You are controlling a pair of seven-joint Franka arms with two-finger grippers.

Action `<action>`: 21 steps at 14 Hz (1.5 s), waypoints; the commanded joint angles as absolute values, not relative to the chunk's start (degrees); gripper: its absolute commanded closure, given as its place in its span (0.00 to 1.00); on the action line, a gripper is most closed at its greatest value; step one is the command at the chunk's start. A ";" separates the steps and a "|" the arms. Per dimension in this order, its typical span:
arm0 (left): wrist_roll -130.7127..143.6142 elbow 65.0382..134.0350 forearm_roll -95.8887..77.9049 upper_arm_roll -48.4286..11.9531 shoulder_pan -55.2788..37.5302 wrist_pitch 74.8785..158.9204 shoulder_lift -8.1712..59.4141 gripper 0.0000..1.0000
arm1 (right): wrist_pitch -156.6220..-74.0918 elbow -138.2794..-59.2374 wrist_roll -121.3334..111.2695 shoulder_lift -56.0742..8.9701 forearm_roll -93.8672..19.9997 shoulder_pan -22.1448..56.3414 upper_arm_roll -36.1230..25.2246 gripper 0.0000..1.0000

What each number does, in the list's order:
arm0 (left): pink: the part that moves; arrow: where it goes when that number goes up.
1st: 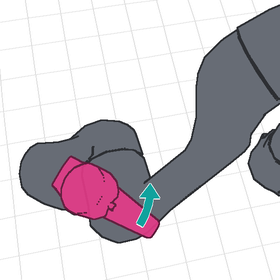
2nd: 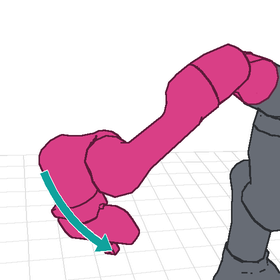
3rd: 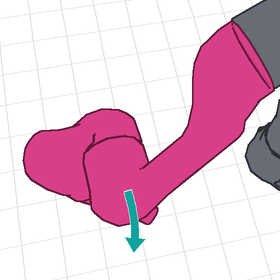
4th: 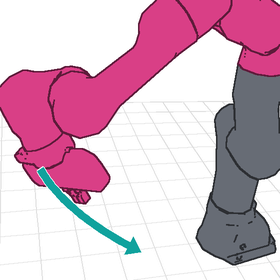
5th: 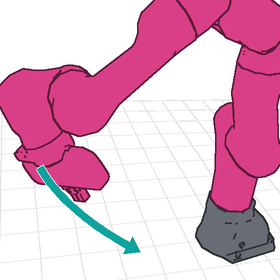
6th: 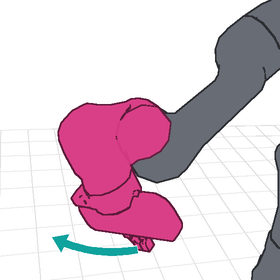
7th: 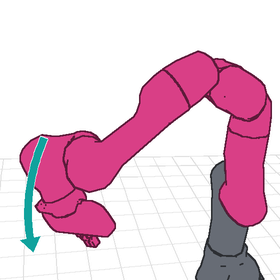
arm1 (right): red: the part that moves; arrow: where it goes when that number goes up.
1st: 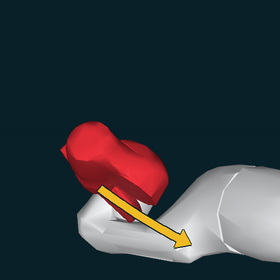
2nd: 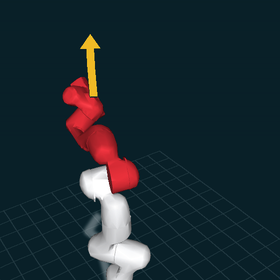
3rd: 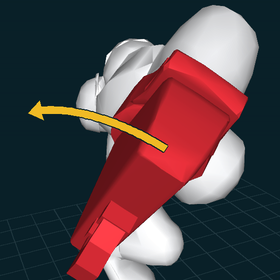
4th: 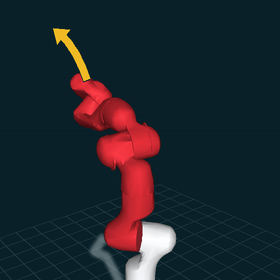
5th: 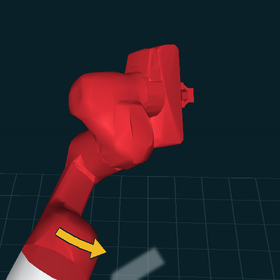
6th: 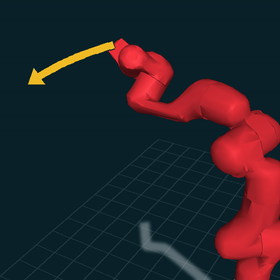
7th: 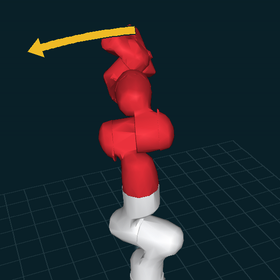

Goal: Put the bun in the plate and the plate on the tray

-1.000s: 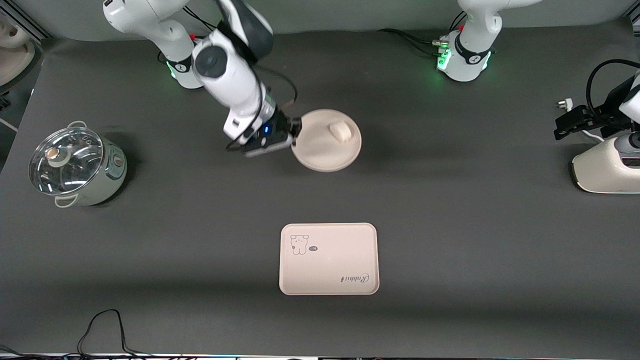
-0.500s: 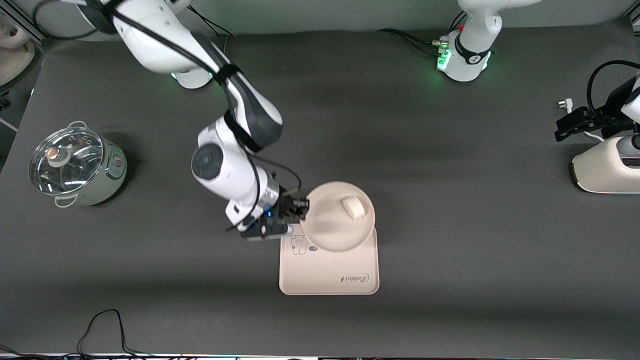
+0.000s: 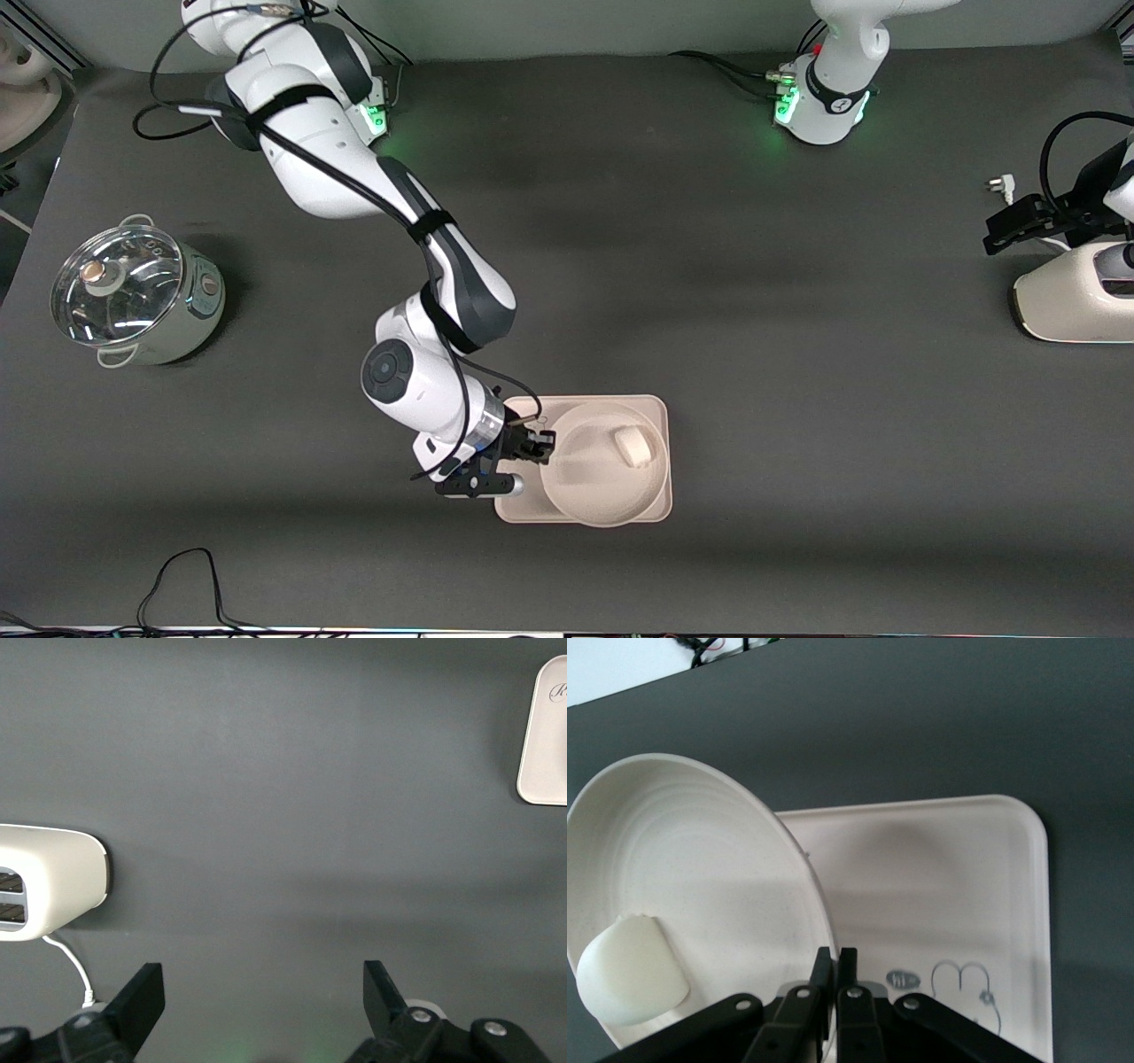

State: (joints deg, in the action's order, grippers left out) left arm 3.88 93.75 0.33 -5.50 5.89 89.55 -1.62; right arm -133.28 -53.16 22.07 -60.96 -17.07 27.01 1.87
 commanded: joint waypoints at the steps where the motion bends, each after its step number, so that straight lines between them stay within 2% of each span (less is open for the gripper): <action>1: 4.75 92.02 0.26 -5.27 5.45 89.30 -0.70 0.00 | -136.66 -48.87 21.45 -66.96 -18.37 26.63 1.93 1.00; 4: 4.75 92.02 0.26 -5.27 5.54 89.30 -0.62 0.00 | -137.20 -48.87 21.36 -69.52 -18.46 25.84 2.46 1.00; 9: 4.66 91.06 0.35 -5.27 5.54 89.30 0.00 0.00 | -136.76 -49.74 21.80 -69.43 -18.89 25.84 2.55 1.00; 10: 4.66 91.05 0.35 -5.27 5.62 89.30 0.09 0.00 | -136.76 -50.44 21.88 -69.17 -18.90 25.84 2.64 0.81; 11: 4.66 91.05 0.44 -5.27 5.54 89.30 0.09 0.00 | -136.76 -50.80 21.88 -68.91 -18.90 25.93 2.64 0.30; 12: 4.66 90.97 0.44 -5.27 5.54 89.30 0.09 0.00 | -136.76 -51.06 21.88 -68.56 -18.98 25.93 2.64 0.03; 13: 4.66 90.97 0.44 -5.27 5.54 89.30 0.09 0.00 | -136.76 -51.24 21.88 -68.03 -18.98 25.93 2.55 0.00; 15: 4.66 90.97 0.44 -5.27 5.54 89.30 0.09 0.00 | -135.80 -52.02 21.88 -65.67 -19.16 25.84 2.55 0.00; 19: 4.57 90.97 0.61 -5.27 5.45 89.30 0.09 0.00 | -128.26 -60.89 22.41 -52.15 -19.07 25.75 2.20 0.00; 21: 4.13 90.97 0.62 -5.27 5.62 89.38 0.09 0.00 | -120.63 -61.26 22.41 -46.87 -18.72 25.40 2.02 0.00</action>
State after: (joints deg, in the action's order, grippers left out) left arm 3.98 92.31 0.38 -5.50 5.89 89.57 -0.49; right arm -126.44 -54.14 22.31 -56.09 -17.76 25.93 2.26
